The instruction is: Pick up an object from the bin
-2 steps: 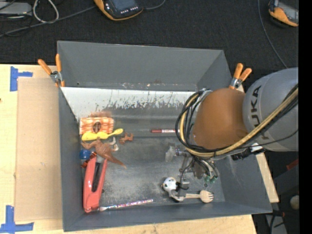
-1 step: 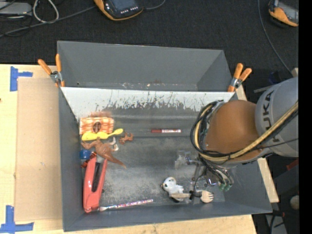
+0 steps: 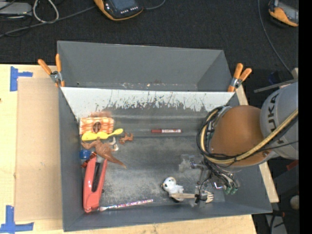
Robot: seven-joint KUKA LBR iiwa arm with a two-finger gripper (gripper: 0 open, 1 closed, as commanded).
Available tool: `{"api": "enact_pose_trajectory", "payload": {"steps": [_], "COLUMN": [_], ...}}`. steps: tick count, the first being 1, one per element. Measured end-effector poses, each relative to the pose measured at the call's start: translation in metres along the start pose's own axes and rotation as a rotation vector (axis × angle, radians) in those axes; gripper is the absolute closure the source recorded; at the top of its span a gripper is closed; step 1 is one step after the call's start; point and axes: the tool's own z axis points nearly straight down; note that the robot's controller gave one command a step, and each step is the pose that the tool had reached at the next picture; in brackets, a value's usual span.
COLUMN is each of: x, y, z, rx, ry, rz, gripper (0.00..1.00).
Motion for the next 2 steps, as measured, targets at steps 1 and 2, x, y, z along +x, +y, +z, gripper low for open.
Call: {"api": "enact_pose_trajectory", "payload": {"steps": [1, 2], "x": [0.002, 0.001], "y": [0.008, 0.026], "z": [-0.003, 0.006], "rx": [-0.002, -0.003], "ry": [0.005, 0.004], "rz": [0.015, -0.091], "gripper": [0.00, 0.00]}}
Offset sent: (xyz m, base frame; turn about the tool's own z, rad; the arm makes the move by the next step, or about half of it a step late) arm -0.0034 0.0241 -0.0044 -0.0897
